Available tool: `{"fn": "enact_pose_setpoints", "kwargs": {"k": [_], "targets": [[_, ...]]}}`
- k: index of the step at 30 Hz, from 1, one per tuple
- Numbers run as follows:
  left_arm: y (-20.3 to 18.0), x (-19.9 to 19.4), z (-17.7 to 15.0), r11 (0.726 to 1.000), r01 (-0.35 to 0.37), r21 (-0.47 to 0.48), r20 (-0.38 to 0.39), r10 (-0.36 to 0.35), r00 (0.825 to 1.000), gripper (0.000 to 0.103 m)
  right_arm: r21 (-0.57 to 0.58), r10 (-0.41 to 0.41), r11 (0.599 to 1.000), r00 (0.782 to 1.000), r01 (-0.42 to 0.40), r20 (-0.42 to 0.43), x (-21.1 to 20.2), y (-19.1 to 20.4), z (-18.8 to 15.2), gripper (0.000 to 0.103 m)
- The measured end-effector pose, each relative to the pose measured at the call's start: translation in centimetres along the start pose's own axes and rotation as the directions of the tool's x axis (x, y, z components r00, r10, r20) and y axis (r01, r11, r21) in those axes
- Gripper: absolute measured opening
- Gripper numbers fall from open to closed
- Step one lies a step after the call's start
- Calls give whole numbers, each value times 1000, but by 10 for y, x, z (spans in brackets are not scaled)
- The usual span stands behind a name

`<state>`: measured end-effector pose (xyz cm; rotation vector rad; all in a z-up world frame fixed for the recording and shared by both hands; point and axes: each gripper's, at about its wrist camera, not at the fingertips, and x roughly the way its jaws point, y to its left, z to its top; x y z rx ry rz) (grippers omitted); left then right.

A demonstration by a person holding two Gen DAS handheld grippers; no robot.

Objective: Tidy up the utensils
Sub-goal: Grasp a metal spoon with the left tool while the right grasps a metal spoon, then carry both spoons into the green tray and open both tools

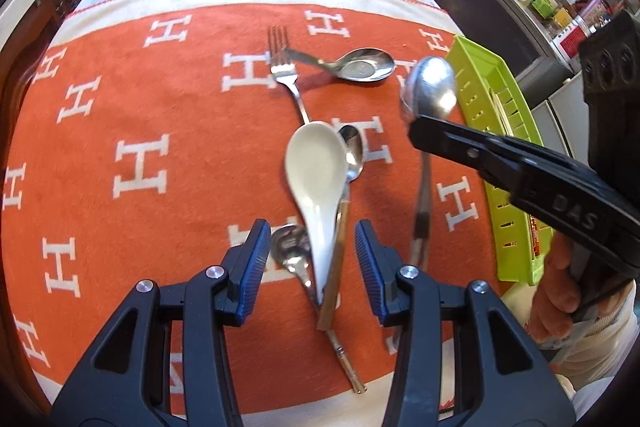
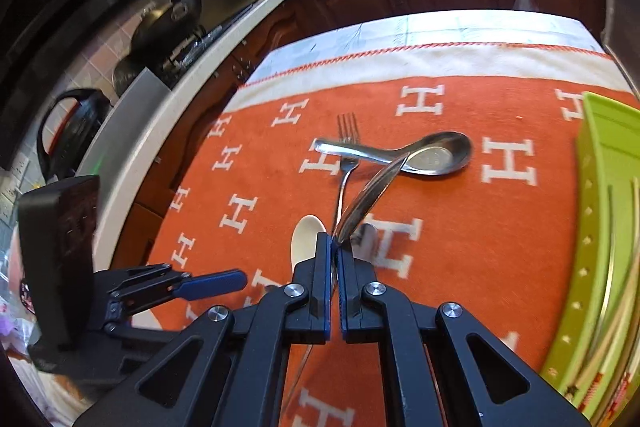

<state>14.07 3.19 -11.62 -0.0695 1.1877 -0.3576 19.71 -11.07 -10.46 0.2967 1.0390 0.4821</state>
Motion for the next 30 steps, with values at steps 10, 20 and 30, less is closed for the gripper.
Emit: {"fn": "enact_pose_setpoints", "kwargs": {"k": [10, 20, 30], "targets": [[-25, 8, 3, 996, 35, 79, -13, -34, 999, 23, 79, 12, 997, 999, -15, 37, -51, -29, -28, 2], [-32, 29, 3, 995, 9, 100, -52, -4, 999, 5, 92, 24, 995, 998, -29, 56, -68, -32, -40, 2], [-38, 51, 8, 994, -39, 99, -68, 46, 997, 5, 111, 15, 994, 999, -20, 49, -68, -40, -44, 2]]}}
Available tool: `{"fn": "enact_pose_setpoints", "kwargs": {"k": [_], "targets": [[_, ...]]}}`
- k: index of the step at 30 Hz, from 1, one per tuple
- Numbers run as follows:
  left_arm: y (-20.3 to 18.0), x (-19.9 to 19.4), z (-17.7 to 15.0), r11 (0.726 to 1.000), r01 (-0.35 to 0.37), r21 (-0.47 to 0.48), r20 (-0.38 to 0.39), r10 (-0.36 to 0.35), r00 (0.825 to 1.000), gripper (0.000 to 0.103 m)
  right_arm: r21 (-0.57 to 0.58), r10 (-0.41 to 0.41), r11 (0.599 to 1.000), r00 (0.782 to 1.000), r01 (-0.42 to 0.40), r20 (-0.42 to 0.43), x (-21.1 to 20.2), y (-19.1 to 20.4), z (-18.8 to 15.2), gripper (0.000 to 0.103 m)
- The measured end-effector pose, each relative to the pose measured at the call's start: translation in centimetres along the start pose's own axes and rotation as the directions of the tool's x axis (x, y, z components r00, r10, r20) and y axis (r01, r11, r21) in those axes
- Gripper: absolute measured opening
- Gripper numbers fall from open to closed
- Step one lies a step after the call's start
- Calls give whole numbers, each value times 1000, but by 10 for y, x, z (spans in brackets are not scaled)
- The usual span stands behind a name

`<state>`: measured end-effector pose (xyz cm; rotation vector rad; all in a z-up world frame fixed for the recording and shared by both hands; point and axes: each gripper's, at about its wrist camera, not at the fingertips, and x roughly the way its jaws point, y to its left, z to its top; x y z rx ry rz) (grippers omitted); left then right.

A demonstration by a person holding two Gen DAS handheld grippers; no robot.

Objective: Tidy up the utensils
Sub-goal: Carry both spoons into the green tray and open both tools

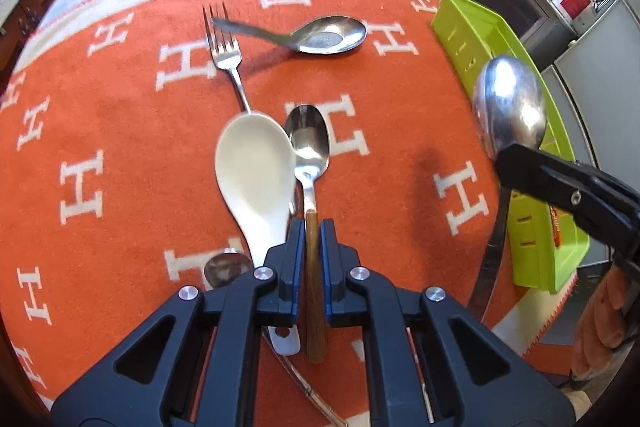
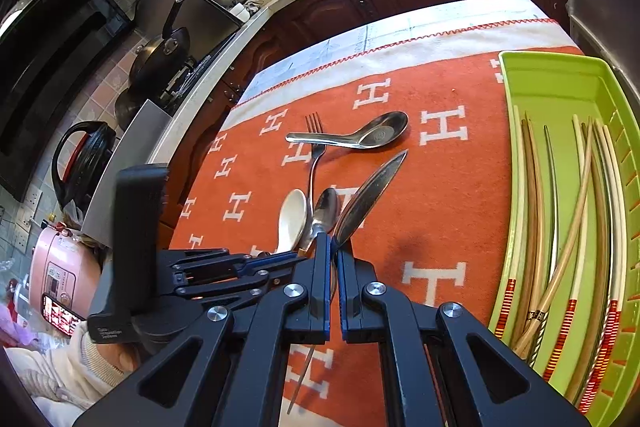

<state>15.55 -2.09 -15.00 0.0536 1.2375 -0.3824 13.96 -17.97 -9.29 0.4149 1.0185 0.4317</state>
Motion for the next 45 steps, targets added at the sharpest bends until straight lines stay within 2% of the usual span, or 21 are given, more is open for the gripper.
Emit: {"fn": "enact_pose_setpoints", "kwargs": {"k": [3, 6, 10, 16, 19, 22, 26, 29, 33, 36, 40, 41, 43, 44, 45], "targets": [[-5, 1, 1, 1000, -27, 11, 16, 27, 1000, 4, 3, -1, 1000, 1000, 1, 4, -1, -2, 0, 2], [-4, -1, 1, 999, -28, -18, 12, 28, 1000, 4, 3, 3, 1000, 1000, -3, 12, -5, -1, 0, 2], [-3, -14, 2, 997, 2, -81, 7, -2, 1000, 4, 5, 19, 1000, 999, -19, 28, -16, 2, -1, 2], [-32, -56, 16, 995, 75, -65, 63, -71, 996, 4, 24, 31, 999, 996, -33, 83, -53, -3, 1, 3], [-58, -72, 29, 993, 110, -31, 100, -107, 989, 4, 26, -2, 1000, 993, -1, 114, -79, -10, 7, 3], [-92, -81, 44, 989, 151, 5, 117, -151, 982, 4, 22, -71, 997, 985, 69, 155, -108, -19, 16, 3], [-131, -74, 58, 983, 179, 34, 116, -182, 976, 4, 21, -171, 985, 966, 170, 192, -139, -39, 31, 3], [-155, -61, 63, 981, 189, 40, 96, -192, 977, 4, 14, -252, 967, 954, 253, 161, -145, -60, 41, 3], [-178, -30, 67, 984, 176, 41, 45, -178, 983, 4, -15, -327, 944, 942, 329, 71, -129, -95, 43, 3], [-184, -7, 66, 987, 155, 40, 19, -156, 988, 4, -22, -348, 937, 937, 348, 14, -113, -115, 39, 3], [-184, 11, 64, 990, 139, 31, -8, -139, 990, 4, -18, -331, 944, 942, 331, -49, -91, -133, 31, 3], [-182, 12, 63, 991, 133, 28, -7, -133, 991, 4, -10, -327, 945, 943, 327, -58, -87, -135, 31, 5], [-181, 10, 63, 992, 123, 34, -5, -123, 992, 4, 5, -330, 944, 942, 331, -60, -82, -137, 31, 14], [-181, 8, 62, 993, 114, 42, -1, -114, 993, 5, 13, -336, 941, 940, 337, -54, -82, -138, 32, 24], [-180, 3, 62, 993, 107, 48, 4, -108, 994, 5, 19, -340, 940, 939, 341, -43, -82, -137, 34, 31]]}}
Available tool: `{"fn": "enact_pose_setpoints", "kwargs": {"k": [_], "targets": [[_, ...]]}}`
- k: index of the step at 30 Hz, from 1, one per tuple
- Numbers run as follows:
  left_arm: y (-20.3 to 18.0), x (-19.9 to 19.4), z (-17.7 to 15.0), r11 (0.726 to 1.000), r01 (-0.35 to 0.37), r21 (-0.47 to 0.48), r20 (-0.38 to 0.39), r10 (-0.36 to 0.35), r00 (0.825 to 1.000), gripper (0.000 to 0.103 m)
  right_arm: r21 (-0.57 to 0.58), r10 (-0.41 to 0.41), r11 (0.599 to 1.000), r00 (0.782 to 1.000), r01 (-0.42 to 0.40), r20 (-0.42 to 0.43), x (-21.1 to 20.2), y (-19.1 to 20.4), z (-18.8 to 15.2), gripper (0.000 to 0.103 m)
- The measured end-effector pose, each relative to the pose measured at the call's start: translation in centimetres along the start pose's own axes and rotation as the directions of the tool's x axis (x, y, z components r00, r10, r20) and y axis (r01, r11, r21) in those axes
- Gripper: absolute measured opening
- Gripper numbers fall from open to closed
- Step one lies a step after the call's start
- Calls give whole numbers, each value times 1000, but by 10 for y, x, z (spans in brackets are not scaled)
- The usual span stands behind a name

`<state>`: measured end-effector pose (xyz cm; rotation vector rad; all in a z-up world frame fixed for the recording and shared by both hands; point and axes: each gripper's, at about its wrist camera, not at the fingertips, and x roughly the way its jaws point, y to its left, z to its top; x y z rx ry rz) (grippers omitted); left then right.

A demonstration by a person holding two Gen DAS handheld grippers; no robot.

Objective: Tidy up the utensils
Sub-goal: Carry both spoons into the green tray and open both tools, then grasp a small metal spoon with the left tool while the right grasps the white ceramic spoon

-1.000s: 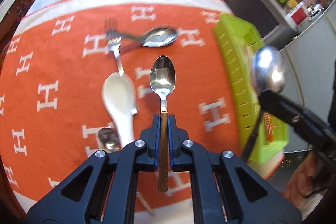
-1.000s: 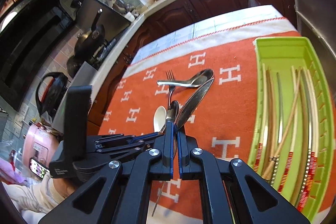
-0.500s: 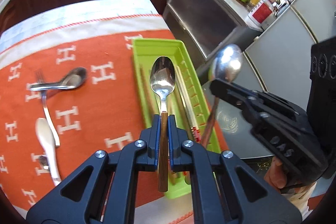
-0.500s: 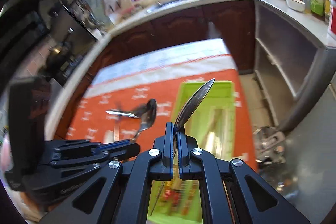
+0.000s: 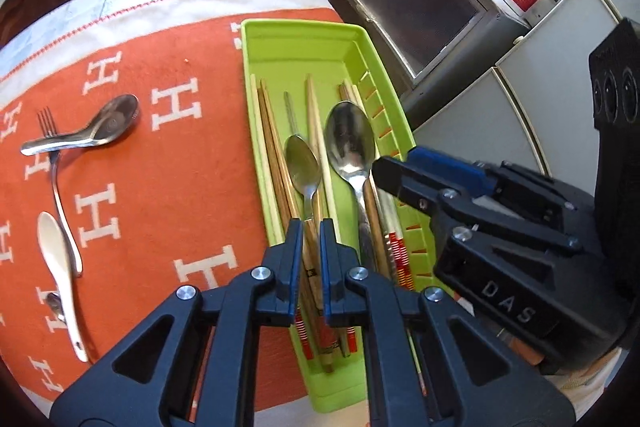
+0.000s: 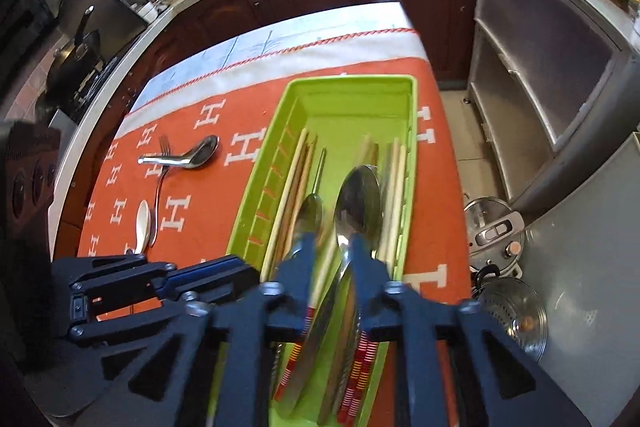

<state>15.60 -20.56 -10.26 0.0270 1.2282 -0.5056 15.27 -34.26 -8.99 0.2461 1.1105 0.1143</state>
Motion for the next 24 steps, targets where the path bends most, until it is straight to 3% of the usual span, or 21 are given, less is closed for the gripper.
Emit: {"fn": "enact_pose_setpoints", "kwargs": {"k": [4, 9, 11, 17, 24], "targets": [[0, -15, -2, 999, -33, 35, 16, 32, 999, 6, 12, 10, 1000, 1000, -10, 23, -2, 10, 3, 32], [7, -33, -10, 996, -67, 65, 32, 65, 997, 31, 15, 7, 1000, 999, -7, 36, -15, 20, 1, 32], [13, -41, -14, 995, -78, 69, 45, 75, 996, 35, 12, 6, 1000, 999, -6, 38, -18, 24, -2, 32], [42, -66, -24, 992, -116, 53, 63, 113, 992, 36, 8, 28, 1000, 999, -29, 36, -20, 41, -10, 32], [89, -102, -39, 981, -195, 3, 116, 194, 974, 36, -39, 91, 995, 995, -90, 35, -21, 81, -11, 32]]}}
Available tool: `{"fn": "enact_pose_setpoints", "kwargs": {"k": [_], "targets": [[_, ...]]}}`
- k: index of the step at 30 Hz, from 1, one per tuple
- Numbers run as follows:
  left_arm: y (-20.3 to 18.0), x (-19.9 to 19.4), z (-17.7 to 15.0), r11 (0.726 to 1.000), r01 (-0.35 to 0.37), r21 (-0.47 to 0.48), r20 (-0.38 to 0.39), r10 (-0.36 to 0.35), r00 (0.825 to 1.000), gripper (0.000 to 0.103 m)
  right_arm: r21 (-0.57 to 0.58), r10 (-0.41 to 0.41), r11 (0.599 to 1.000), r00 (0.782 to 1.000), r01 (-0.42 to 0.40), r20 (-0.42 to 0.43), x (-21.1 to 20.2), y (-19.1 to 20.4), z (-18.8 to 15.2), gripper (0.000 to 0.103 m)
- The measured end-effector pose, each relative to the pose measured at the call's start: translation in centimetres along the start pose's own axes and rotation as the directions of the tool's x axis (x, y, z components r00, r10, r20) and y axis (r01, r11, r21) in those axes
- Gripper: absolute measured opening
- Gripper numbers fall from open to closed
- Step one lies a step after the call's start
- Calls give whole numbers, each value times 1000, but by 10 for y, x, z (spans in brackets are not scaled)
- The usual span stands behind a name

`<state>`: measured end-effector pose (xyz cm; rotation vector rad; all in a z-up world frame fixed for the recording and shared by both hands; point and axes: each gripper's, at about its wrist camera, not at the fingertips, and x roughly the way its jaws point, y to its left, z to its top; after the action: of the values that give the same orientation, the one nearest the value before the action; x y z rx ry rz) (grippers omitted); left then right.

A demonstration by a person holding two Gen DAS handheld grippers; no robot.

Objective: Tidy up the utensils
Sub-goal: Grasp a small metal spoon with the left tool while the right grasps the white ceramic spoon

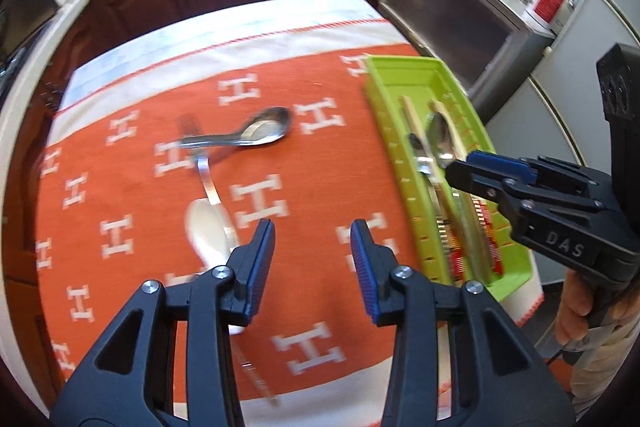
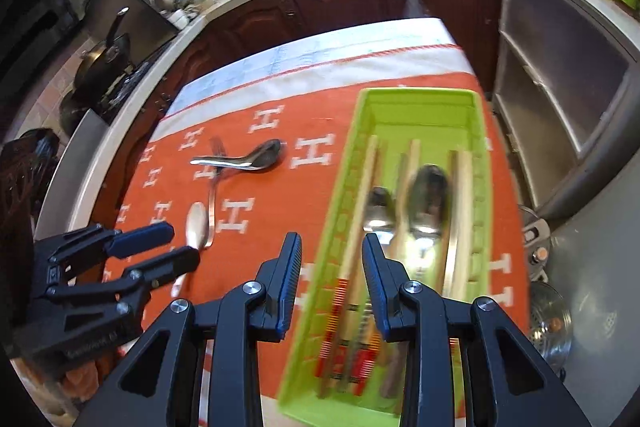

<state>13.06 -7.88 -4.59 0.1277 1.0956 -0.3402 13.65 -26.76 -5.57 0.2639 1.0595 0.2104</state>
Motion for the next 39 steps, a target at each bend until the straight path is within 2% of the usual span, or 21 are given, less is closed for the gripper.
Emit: {"fn": "enact_pose_setpoints", "kwargs": {"k": [9, 15, 22, 34, 38, 39], "targets": [[92, -20, -31, 984, -84, -160, 30, 90, 995, 36, -128, 76, 988, 996, -82, -45, 22, 84, 4, 31], [130, -3, -66, 965, -71, -251, -30, 65, 997, 36, -192, 110, 974, 991, -124, -79, 56, 135, 3, 31], [135, 16, -91, 961, -11, -276, -39, 0, 999, 36, -224, 124, 964, 988, -143, -95, 103, 163, 1, 31], [145, 39, -93, 950, 27, -311, -38, -40, 998, 36, -205, 102, 971, 987, -126, -121, 173, 169, 6, 22], [149, 42, -93, 947, 41, -317, -32, -54, 998, 36, -231, 93, 965, 987, -121, -130, 185, 174, 4, 7], [149, 42, -93, 947, 49, -317, -27, -60, 998, 36, -238, 95, 964, 988, -122, -119, 185, 175, 3, 6]]}}
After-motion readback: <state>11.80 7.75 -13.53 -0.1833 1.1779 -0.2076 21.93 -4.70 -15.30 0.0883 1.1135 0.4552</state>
